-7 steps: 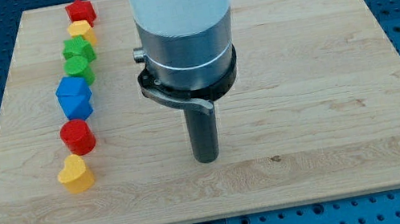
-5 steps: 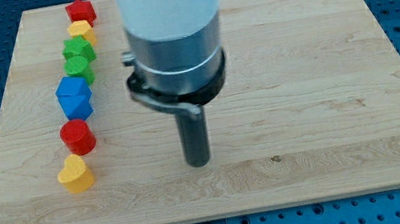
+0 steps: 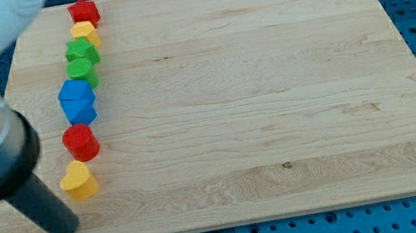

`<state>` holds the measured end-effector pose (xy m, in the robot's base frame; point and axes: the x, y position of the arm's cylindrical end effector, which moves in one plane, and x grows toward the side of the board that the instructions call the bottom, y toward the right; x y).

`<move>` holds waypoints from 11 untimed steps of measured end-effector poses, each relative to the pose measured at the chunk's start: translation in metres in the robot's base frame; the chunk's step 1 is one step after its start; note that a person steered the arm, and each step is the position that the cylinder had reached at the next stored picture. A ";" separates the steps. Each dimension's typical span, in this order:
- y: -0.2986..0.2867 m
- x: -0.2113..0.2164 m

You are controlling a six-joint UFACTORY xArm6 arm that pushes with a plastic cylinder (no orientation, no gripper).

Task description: Place the yellow heart right to the green circle

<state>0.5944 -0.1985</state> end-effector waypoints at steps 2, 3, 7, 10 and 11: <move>-0.007 -0.039; 0.006 -0.039; 0.038 -0.023; 0.148 -0.054; 0.152 -0.072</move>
<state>0.5223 -0.0469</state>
